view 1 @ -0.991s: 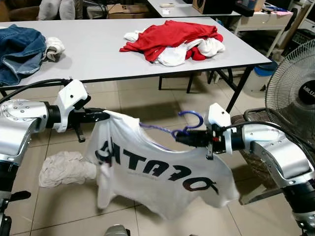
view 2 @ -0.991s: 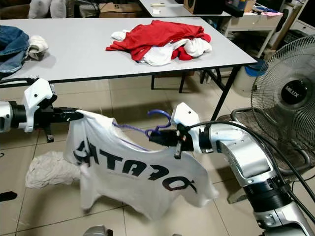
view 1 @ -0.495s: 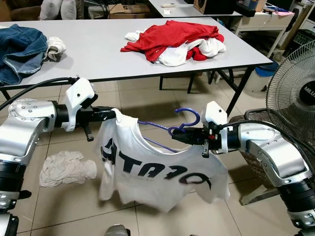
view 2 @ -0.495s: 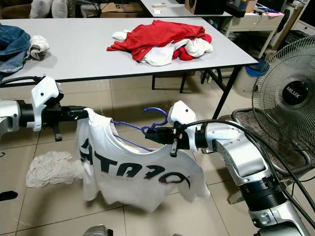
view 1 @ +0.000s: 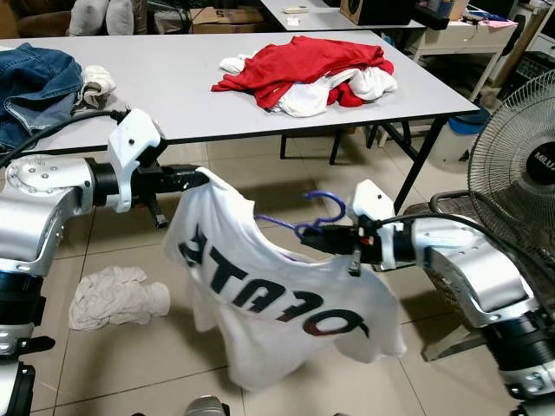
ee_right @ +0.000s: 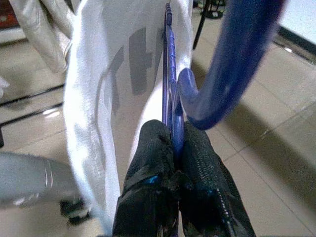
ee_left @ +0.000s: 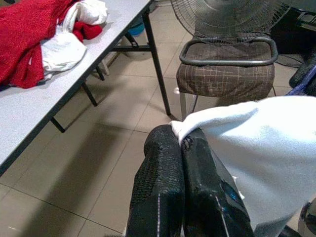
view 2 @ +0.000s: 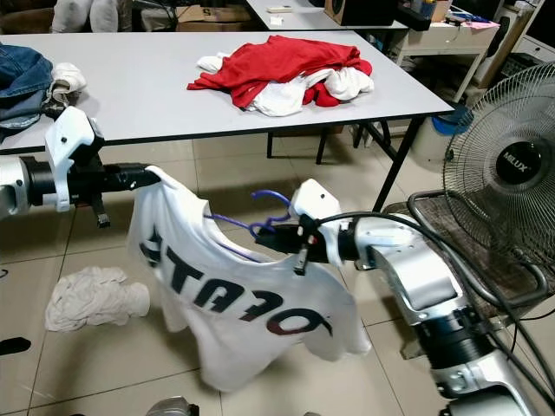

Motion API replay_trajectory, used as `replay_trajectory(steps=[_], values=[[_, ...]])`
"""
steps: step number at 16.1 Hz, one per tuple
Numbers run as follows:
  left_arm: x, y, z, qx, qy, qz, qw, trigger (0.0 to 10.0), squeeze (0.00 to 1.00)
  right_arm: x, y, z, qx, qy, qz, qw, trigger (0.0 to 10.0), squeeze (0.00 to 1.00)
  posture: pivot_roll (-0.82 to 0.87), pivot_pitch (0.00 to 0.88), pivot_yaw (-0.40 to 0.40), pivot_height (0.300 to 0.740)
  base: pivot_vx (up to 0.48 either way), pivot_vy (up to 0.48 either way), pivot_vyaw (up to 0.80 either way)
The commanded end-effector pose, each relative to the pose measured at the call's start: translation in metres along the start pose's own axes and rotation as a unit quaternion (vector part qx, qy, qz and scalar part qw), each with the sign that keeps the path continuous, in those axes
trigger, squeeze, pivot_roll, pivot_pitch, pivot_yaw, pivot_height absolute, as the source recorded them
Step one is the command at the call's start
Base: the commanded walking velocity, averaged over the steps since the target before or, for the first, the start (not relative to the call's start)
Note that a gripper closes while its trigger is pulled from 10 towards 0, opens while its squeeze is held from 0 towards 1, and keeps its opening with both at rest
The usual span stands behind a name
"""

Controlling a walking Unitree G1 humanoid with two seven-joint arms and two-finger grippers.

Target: Hang hanger

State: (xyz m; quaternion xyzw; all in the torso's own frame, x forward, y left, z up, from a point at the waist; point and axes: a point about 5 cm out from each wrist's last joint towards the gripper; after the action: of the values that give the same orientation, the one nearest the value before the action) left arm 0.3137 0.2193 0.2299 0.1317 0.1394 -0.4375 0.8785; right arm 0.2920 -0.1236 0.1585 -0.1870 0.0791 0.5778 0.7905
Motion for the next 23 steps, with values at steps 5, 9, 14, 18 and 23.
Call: replay_trajectory(steps=[5, 9, 14, 18, 23], values=[[0.009, -0.004, -0.004, 0.011, 0.015, 0.029, 0.999, 0.0, 0.0, -0.004, -0.02, 0.021, -0.008, -0.056, -0.059, 0.997, 10.0, 0.0, 0.04, 0.0, -0.008, 0.74, 0.0, 0.0, 0.0], [0.011, -0.001, -0.01, 0.024, 0.022, 0.061, 0.998, 10.0, 0.0, -0.003, -0.017, 0.021, -0.005, -0.06, -0.048, 0.997, 10.0, 0.0, 0.03, 0.0, -0.009, 0.74, 0.0, 0.0, 0.0], [0.009, 0.003, -0.008, -0.003, -0.004, 0.049, 0.999, 10.0, 1.0, -0.004, -0.016, 0.02, -0.003, -0.059, -0.042, 0.997, 10.0, 0.0, 0.03, 0.0, -0.006, 0.74, 0.0, 0.0, 0.0], [0.006, 0.006, -0.012, -0.011, 0.01, 0.057, 0.998, 10.0, 1.0, -0.005, -0.016, 0.021, -0.001, -0.063, -0.042, 0.997, 10.0, 0.0, 0.03, 0.0, -0.005, 0.74, 0.0, 0.0, 0.0], [-0.024, 0.02, -0.04, -0.019, 0.077, 0.066, 0.995, 10.0, 0.0, -0.013, -0.021, 0.022, 0.0, -0.064, -0.047, 0.997, 10.0, 0.0, 0.03, 0.0, -0.006, 0.74, 0.0, 0.0, 0.0]])
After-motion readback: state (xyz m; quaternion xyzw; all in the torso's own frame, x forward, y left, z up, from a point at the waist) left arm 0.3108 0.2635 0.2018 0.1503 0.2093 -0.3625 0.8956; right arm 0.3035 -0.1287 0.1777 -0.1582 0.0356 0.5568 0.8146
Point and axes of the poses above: a point about 5 cm out from each wrist's last joint towards the gripper, its own x axis pointing out of the wrist towards the gripper, its own z axis along the axis of the wrist's last joint, y = z × x, and after that the axes turned 8 degrees about -x, right-handed
